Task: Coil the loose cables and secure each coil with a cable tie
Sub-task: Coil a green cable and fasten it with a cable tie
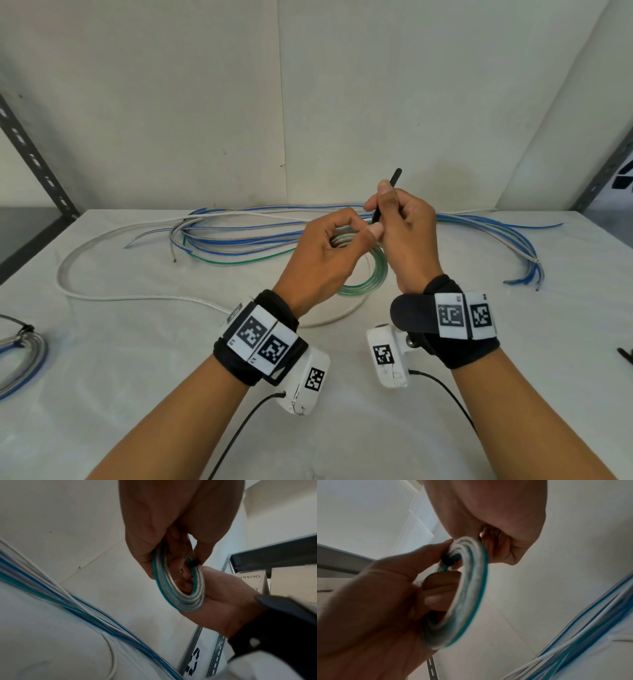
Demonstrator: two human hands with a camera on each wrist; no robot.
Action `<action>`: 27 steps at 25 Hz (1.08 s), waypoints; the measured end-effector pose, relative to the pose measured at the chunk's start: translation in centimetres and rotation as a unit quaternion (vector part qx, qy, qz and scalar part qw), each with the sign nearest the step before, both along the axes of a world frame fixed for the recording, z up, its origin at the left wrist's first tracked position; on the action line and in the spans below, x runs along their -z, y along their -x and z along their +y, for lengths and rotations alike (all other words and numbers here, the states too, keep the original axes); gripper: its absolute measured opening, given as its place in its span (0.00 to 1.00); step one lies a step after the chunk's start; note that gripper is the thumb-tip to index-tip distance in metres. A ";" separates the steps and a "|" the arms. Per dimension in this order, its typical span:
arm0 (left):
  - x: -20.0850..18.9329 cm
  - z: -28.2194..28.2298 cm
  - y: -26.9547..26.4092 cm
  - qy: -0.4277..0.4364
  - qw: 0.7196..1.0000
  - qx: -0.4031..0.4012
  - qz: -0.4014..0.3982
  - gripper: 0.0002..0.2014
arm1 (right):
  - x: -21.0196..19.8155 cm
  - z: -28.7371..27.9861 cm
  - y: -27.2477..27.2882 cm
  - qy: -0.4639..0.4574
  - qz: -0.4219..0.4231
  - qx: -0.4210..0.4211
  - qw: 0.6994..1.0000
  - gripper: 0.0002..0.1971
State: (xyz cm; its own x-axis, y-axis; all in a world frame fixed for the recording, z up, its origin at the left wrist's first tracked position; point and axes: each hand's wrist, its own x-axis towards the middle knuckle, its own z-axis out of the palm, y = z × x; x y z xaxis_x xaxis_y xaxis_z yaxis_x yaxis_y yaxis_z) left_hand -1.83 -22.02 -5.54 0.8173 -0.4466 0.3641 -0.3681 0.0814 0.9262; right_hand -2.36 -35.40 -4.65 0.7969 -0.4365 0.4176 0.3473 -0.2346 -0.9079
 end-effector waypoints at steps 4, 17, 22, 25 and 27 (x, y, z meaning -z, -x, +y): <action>-1.0 2.1 -1.5 0.106 0.988 -0.058 0.093 0.15 | -0.9 0.2 1.3 0.058 0.120 -0.145 0.980 0.20; -1.1 16.4 1.0 0.105 0.978 -0.136 0.120 0.09 | -2.3 9.4 2.2 0.063 0.122 -0.238 0.961 0.09; -0.6 23.2 2.6 0.119 0.965 -0.166 0.165 0.07 | -3.5 16.2 2.8 0.023 0.146 -0.317 0.937 0.08; 0.0 25.4 3.2 0.058 0.951 -0.255 0.168 0.16 | -3.1 19.8 1.8 0.247 0.082 -0.209 0.942 0.08; -0.1 26.3 3.9 0.032 0.948 -0.237 0.208 0.22 | -3.0 22.2 1.8 0.432 0.042 -0.153 0.888 0.11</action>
State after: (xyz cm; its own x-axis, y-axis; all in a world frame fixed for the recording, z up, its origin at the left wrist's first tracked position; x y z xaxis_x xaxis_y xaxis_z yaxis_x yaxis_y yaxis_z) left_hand -5.69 4.30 -5.43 0.9996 0.0188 -0.0204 0.0193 0.0581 0.9981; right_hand -4.20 -13.18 -1.68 0.8667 0.2615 0.4249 0.4554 -0.7624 -0.4597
